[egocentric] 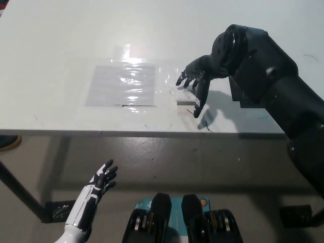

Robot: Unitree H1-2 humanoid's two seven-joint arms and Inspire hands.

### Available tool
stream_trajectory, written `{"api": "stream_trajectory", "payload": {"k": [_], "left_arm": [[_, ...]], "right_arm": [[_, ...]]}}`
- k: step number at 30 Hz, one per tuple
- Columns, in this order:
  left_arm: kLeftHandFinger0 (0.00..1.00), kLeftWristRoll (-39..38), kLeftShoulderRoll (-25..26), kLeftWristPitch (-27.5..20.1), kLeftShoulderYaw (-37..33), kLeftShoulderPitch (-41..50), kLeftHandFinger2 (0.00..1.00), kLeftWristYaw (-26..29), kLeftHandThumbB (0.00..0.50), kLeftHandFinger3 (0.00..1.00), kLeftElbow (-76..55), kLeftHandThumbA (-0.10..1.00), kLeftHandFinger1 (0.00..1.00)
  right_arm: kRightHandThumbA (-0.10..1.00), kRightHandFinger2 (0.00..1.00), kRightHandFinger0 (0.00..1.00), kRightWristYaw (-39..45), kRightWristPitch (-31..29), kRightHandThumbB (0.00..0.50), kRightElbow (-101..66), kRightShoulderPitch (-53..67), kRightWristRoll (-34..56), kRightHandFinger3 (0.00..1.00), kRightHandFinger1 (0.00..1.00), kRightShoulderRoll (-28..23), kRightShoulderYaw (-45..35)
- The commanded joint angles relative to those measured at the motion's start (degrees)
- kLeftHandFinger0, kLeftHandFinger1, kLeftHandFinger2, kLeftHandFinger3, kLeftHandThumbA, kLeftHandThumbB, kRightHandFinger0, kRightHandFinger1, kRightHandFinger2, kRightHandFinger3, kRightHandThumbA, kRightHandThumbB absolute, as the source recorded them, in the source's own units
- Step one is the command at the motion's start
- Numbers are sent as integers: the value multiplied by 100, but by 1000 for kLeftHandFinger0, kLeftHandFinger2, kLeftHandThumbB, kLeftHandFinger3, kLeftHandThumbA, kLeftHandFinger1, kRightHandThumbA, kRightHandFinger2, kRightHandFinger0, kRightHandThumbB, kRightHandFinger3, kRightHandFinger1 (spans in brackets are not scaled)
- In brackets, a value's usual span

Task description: A white switch is kept at the centre of the table close to the robot and the robot uses its right hand to press it to turn it on

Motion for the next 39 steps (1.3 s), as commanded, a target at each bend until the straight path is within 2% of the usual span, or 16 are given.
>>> {"api": "stream_trajectory", "payload": {"k": [1, 15, 17, 20, 23, 24, 26, 28, 31, 33, 35, 38, 39], "left_arm": [[1000, 11, 73, -22, -10, -61, 1000, -91, 151, 1000, -153, 1000, 1000], [1000, -36, 71, -78, 21, -34, 1000, -88, 131, 1000, -115, 1000, 1000], [1000, -9, 62, -11, 18, 6, 1000, -68, 139, 1000, -176, 1000, 1000], [1000, -11, 68, -28, 30, 18, 1000, -64, 133, 1000, -176, 1000, 1000], [1000, -4, 47, 0, 17, 8, 1000, -62, 144, 1000, -124, 1000, 1000], [1000, 9, 39, -29, 10, 4, 1000, -56, 154, 1000, -97, 1000, 1000], [1000, 9, 50, -66, 2, 4, 1000, -71, 143, 1000, -74, 1000, 1000], [1000, 11, 68, -63, -3, -8, 1000, -86, 136, 1000, -56, 1000, 1000], [1000, 34, 80, -59, 8, -51, 1000, -72, 145, 1000, -38, 1000, 1000], [1000, -1, 102, -86, 29, -134, 1000, -93, 161, 1000, -3, 1000, 1000], [1000, -2, 76, -134, 40, -204, 1000, -70, 150, 1000, 42, 1000, 1000], [1000, -118, 37, -141, 75, -269, 1000, -86, 108, 1000, 48, 1000, 1000], [1000, -142, 57, -100, 81, -280, 1000, -110, 96, 1000, 25, 1000, 1000]], "right_arm": [[1000, 1000, 1000, -165, -191, 299, -89, -98, -139, 1000, 1000, 38, 18], [1000, 1000, 1000, -181, -294, 303, 120, 25, -165, 1000, 1000, 54, -40], [1000, 1000, 1000, -252, -306, 318, -15, -132, -59, 1000, 1000, -34, -204], [1000, 1000, 1000, -194, -130, 315, -179, -401, 155, 1000, 1000, -137, -521], [1000, 1000, 1000, 3, -244, 313, -620, -655, 186, 1000, 1000, -413, -712], [1000, 1000, 1000, -91, -45, 345, -1057, -682, 317, 1000, 1000, -564, -988], [1000, 1000, 1000, -114, 139, 304, -1352, -681, 433, 1000, 1000, -666, -1241], [1000, 1000, 1000, -21, 185, 327, -1766, -812, 716, 1000, 1000, -918, -1678], [1000, 1000, 1000, 256, 269, 340, -2420, -818, 840, 1000, 1000, -1235, -1901], [1000, 1000, 1000, 462, 690, 333, -3416, -679, 963, 1000, 1000, -1602, -2124], [1000, 1000, 1000, 580, 1041, 315, -4116, -553, 1068, 1000, 1000, -1839, -2271], [1000, 1000, 1000, 947, 1049, 257, -5418, -138, 1405, 1000, 1000, -2334, -2892], [1000, 1000, 1000, 1001, 1049, 253, -5769, 17, 1498, 1000, 1000, -2474, -3093]]}}
